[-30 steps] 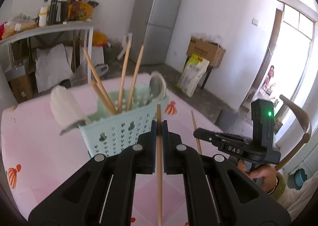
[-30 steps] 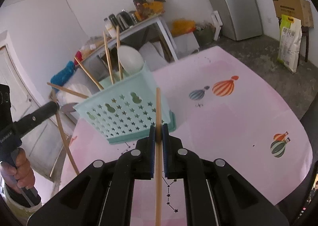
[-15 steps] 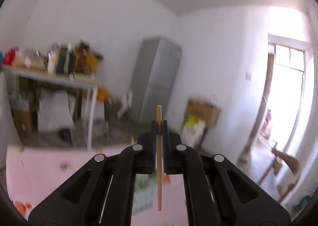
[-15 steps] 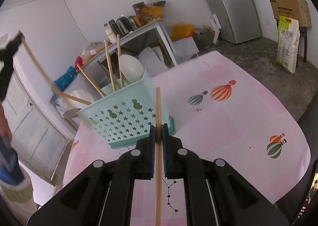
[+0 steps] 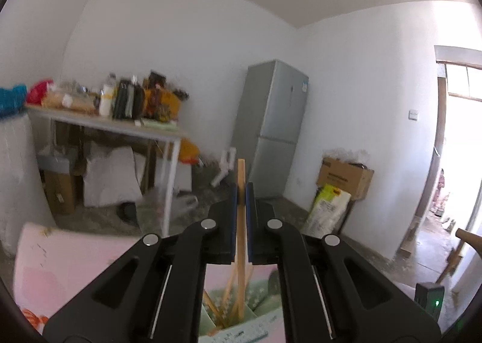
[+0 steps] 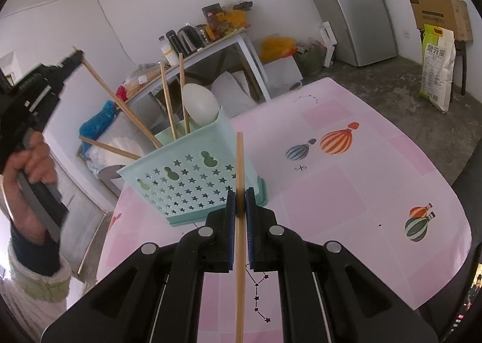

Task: Organize utensils
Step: 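Insert the chopstick into the green holder with the left gripper and open it, then insert the chopstick into the green holder with the right gripper and open it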

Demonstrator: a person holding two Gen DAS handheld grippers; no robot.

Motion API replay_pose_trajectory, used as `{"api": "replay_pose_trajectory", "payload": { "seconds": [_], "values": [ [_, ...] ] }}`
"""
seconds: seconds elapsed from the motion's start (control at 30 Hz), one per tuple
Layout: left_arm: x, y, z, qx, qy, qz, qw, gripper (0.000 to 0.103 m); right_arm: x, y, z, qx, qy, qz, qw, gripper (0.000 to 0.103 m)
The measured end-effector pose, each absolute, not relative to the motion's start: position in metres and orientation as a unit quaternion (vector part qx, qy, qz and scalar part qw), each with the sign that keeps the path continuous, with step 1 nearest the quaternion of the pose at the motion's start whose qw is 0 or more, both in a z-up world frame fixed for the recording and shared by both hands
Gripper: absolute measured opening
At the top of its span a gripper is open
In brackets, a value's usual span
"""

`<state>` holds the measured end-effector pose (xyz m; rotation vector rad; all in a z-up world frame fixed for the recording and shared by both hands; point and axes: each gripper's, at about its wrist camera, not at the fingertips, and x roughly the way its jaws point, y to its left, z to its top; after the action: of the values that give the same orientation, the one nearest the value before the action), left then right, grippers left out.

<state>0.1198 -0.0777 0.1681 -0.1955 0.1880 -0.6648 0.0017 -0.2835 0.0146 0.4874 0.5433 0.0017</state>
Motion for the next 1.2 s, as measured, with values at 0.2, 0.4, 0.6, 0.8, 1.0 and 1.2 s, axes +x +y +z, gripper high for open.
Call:
{"api": "replay_pose_trajectory", "payload": {
  "seconds": [0.2, 0.4, 0.6, 0.8, 1.0, 1.2],
  "values": [
    [0.123, -0.083, 0.137, -0.095, 0.135, -0.352, 0.921, 0.014, 0.001, -0.283, 0.012, 0.241, 0.269, 0.002, 0.933, 0.007],
    [0.106, -0.074, 0.131, -0.079, 0.13, -0.36, 0.921, 0.043, -0.001, -0.283, 0.016, 0.239, 0.261, 0.0, 0.935, 0.007],
    [0.089, -0.067, 0.122, -0.065, 0.161, -0.358, 0.917, 0.07, -0.01, -0.284, 0.036, 0.232, 0.236, 0.008, 0.943, 0.007],
    [0.064, -0.057, 0.105, -0.05, 0.183, -0.347, 0.919, 0.087, -0.014, -0.284, 0.082, 0.216, 0.182, 0.031, 0.959, 0.007],
    [0.049, -0.043, 0.08, -0.049, 0.215, -0.303, 0.927, 0.093, -0.004, -0.281, 0.144, 0.175, 0.114, 0.057, 0.976, 0.007],
    [0.061, -0.034, 0.044, -0.048, 0.273, -0.242, 0.93, 0.094, 0.021, -0.274, 0.197, 0.14, 0.046, 0.066, 0.987, 0.007]
  ]
}}
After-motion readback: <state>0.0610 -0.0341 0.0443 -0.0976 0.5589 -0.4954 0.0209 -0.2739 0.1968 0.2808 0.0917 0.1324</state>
